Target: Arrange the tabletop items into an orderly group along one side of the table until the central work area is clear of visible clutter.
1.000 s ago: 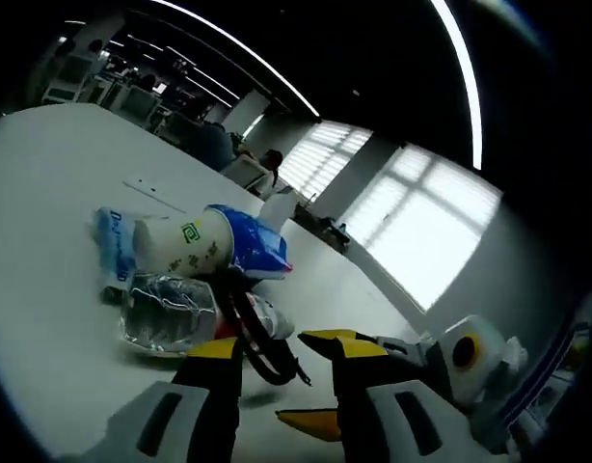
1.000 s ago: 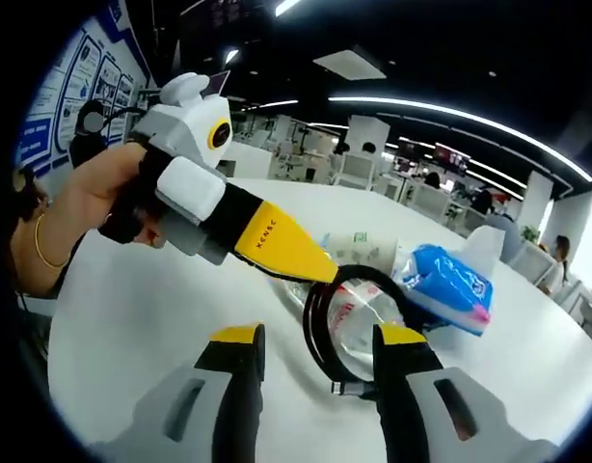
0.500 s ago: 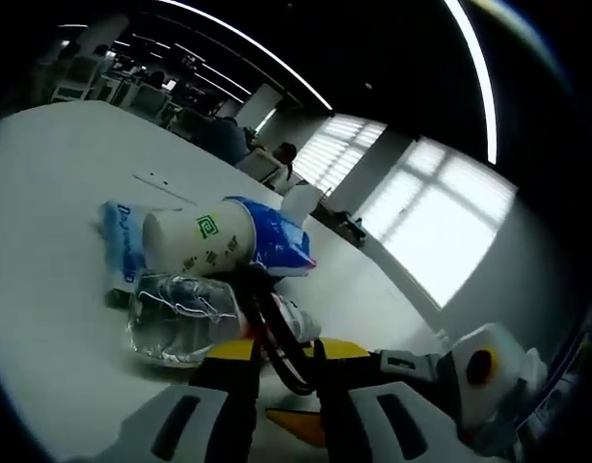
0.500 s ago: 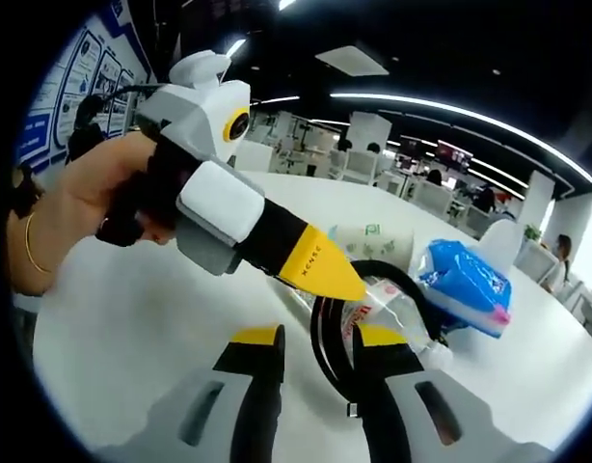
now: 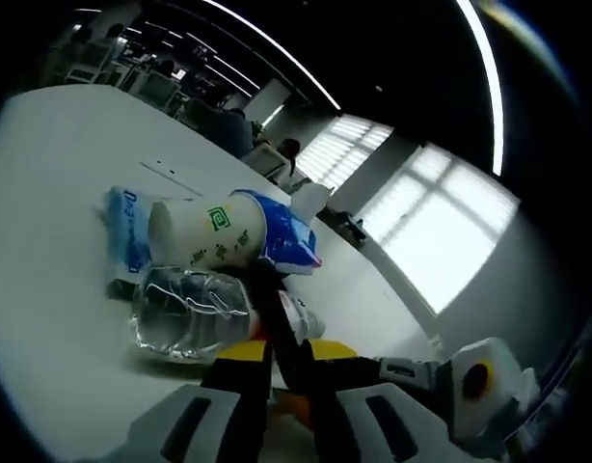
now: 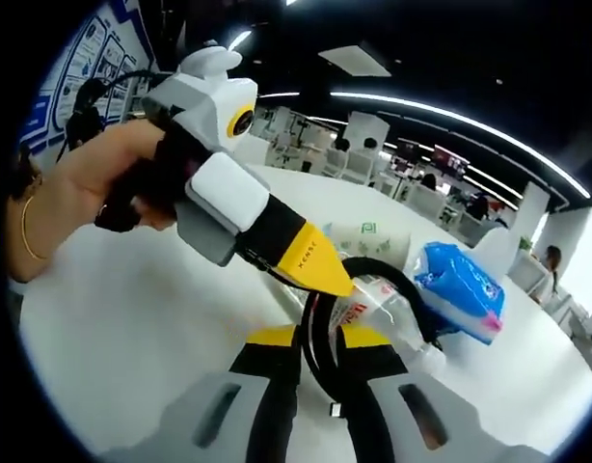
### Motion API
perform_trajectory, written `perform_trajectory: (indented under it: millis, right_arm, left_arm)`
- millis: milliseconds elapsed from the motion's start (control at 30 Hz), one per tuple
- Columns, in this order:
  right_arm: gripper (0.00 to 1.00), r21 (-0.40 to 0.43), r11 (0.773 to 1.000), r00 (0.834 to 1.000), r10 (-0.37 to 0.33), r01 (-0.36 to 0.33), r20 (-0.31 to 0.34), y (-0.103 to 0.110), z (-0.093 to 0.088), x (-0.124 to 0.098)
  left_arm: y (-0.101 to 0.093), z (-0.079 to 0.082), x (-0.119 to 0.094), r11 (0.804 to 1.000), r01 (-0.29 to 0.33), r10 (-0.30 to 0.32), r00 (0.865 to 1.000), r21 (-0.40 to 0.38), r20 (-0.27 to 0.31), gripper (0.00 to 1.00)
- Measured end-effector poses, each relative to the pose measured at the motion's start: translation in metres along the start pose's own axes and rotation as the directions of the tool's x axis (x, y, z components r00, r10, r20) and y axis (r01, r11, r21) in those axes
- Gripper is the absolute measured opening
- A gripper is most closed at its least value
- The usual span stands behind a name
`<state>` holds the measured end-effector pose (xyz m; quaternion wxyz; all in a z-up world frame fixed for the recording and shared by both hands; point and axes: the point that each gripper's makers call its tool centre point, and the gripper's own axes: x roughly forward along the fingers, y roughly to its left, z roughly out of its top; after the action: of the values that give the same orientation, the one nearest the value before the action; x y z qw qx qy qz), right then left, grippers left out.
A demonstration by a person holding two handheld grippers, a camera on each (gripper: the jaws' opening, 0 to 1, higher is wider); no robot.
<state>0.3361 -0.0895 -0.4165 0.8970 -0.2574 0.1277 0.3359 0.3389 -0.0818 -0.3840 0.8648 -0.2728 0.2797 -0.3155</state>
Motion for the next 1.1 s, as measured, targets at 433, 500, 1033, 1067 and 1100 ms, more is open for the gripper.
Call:
perform_trajectory:
  millis: [433, 500, 1033, 1067, 1100]
  right_arm:
    - [0.07, -0.036, 0.999, 0.999, 0.021, -0.02, 0.032, 0.002, 0.006, -0.004]
    - [0.07, -0.036, 0.999, 0.999, 0.017, -0.016, 0.034, 0.001, 0.006, -0.006]
    - [0.07, -0.113, 0.99, 0.996, -0.075, 0.079, 0.039, -0.005, 0.016, -0.023]
    - [0.07, -0.112, 0.99, 0.996, -0.078, 0.082, 0.04, -0.005, 0.016, -0.024]
    - [0.07, -0.106, 0.99, 0.995, -0.084, 0.089, 0.047, -0.007, 0.016, -0.026]
  left_arm:
    - [0.005, 0.007, 0.002, 0.998, 0.001, -0.002, 1.0, 0.058, 0.017, 0.07]
    - [0.005, 0.008, 0.002, 0.999, 0.012, -0.013, 1.0, 0.053, 0.021, 0.07]
    - [-0.014, 0.021, 0.007, 0.983, 0.076, -0.087, 0.994, 0.166, 0.065, 0.07]
    - [-0.014, 0.022, 0.008, 0.983, 0.08, -0.092, 0.993, 0.167, 0.067, 0.07]
    - [-0.016, 0.023, 0.009, 0.982, 0.091, -0.105, 0.992, 0.168, 0.073, 0.07]
